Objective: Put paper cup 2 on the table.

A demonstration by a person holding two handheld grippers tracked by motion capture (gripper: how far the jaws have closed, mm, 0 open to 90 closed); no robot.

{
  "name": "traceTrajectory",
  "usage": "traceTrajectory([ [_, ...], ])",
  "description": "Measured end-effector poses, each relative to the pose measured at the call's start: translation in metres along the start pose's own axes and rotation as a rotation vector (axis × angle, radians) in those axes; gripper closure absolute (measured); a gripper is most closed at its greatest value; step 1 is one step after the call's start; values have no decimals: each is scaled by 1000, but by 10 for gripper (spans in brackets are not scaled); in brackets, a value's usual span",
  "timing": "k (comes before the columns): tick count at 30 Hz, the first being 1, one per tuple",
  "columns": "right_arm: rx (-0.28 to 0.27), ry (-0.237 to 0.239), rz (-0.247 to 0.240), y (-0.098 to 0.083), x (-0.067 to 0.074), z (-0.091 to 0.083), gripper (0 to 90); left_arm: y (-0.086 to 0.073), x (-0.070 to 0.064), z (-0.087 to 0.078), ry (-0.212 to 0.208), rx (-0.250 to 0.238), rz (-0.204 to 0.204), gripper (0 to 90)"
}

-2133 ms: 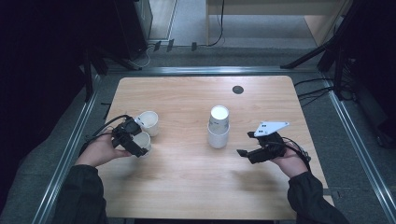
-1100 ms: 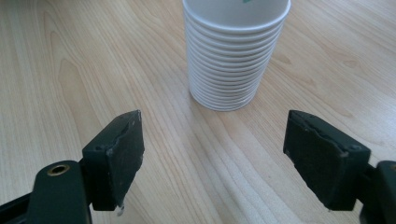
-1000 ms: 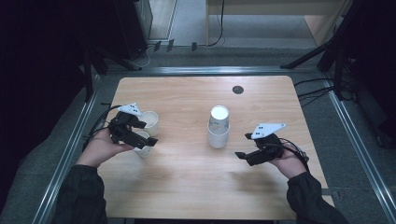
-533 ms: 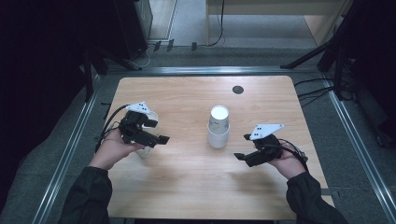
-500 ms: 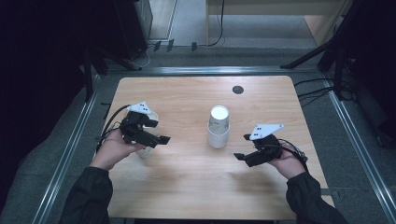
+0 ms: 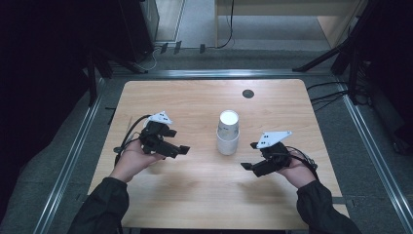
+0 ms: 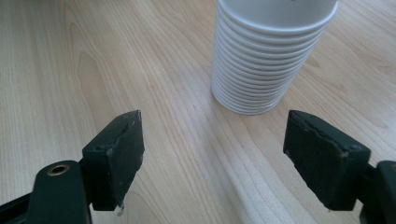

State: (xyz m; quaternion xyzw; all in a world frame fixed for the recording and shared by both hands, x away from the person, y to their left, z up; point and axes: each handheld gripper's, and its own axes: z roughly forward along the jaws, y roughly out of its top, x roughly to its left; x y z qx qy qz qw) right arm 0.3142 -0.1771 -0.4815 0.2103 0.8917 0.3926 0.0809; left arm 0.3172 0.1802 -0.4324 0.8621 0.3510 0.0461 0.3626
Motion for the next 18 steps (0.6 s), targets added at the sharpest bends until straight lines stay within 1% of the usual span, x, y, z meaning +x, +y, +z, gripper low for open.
traceTrajectory([
  [2, -1, 2, -2, 0, 0, 0, 206, 1, -4, 4, -4, 6, 16, 145],
  [3, -1, 2, -2, 0, 0, 0, 206, 1, -8, 6, 5, 4, 28, 145],
  [4, -2, 3, -3, 0, 1, 1, 206, 1, -9, 8, 3, 5, 35, 145],
  [6, -3, 7, -2, 0, 1, 1, 206, 0, -14, 13, -14, 5, 45, 145],
  [8, -4, 9, -1, 0, 2, 1, 206, 0, -19, 17, -49, 5, 46, 145],
  [10, -8, 14, -2, 1, 3, 1, 206, -1, -26, 22, -64, 0, 62, 145],
  [11, -11, 14, -4, 1, 3, 2, 206, -1, -30, 25, -63, 6, 73, 145],
  [13, -9, 17, -3, 2, 4, 2, 206, -1, -35, 28, -58, 2, 95, 145],
  [15, -8, 20, -1, 2, 4, 2, 206, -2, -40, 32, -67, 3, 116, 144],
  [17, -10, 22, -1, 2, 4, 3, 206, -4, -44, 35, -59, -15, 129, 144],
  [18, -10, 23, -2, 2, 5, 3, 206, -5, -45, 37, -64, -18, 128, 144],
])
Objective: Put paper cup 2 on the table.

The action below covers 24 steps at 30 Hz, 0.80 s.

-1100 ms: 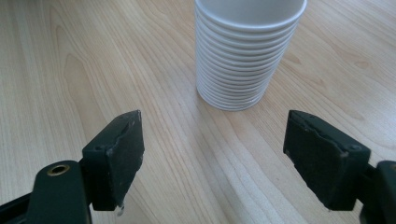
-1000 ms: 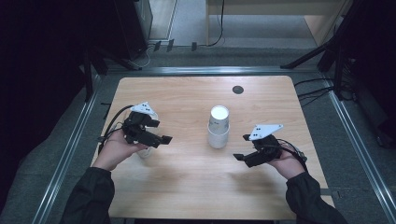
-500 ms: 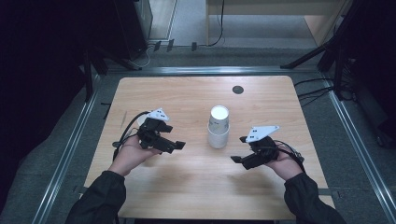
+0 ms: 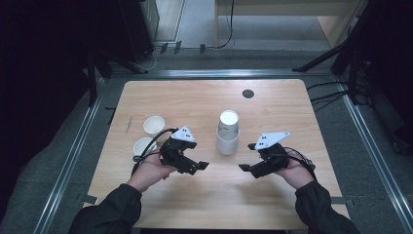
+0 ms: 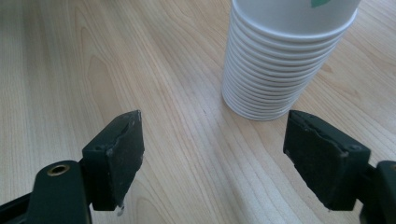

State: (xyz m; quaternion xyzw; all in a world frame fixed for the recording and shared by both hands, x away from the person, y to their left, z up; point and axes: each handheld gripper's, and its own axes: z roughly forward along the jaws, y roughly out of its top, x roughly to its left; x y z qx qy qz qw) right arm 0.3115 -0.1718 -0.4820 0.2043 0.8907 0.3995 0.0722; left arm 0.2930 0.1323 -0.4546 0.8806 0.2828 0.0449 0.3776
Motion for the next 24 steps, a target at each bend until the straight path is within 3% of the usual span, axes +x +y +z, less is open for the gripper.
traceTrajectory([
  [3, 1, 4, -3, 1, 1, 1, 206, -3, -5, 5, 15, -8, 36, 144],
  [5, 1, 10, -5, 1, 2, 2, 206, -5, -8, 8, 48, -22, 63, 144],
  [10, -16, 35, 6, 3, 3, 4, 206, -8, -10, 14, 32, -17, 54, 144],
  [16, -7, 43, -7, 3, 5, 6, 206, -11, -13, 20, 6, 10, 72, 144],
  [24, -2, 45, -5, 3, 5, 6, 206, -13, -10, 21, 21, 20, 78, 143],
])
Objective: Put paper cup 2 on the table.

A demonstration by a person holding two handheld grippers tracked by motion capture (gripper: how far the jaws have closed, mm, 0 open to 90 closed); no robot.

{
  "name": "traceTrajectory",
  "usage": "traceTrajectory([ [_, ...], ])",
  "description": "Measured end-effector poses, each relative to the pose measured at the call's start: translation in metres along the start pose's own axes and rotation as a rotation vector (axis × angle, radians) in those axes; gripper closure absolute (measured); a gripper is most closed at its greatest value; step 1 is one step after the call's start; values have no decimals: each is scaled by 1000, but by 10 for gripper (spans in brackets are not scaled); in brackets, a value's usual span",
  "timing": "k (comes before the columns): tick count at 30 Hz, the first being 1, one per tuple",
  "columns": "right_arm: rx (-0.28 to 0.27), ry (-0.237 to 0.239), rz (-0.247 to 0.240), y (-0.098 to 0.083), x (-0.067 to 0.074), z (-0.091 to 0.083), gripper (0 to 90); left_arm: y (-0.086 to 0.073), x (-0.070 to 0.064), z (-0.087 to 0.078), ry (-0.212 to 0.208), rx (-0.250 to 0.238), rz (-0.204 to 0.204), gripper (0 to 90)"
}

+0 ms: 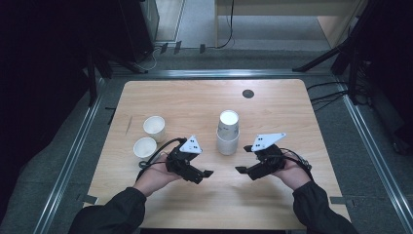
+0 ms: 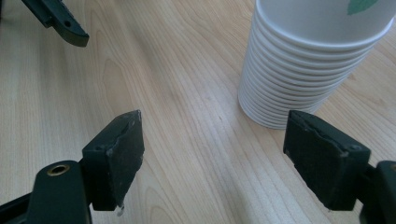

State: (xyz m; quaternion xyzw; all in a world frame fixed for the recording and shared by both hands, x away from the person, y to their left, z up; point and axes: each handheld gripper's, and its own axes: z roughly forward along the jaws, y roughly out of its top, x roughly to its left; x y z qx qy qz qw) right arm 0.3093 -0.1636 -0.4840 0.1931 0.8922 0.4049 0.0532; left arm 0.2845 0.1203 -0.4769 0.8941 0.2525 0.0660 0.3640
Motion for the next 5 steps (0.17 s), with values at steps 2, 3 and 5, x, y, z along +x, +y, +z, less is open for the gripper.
traceTrajectory([
  [2, 1, 1, -2, 0, 0, 0, 206, -1, 1, 1, 4, 5, 1, 144],
  [3, 2, 0, -2, 0, 0, 0, 206, -1, 1, 1, 7, 6, 0, 144],
  [5, 3, 0, -3, 0, 0, 1, 206, -2, 1, 2, 6, 7, -7, 144],
])
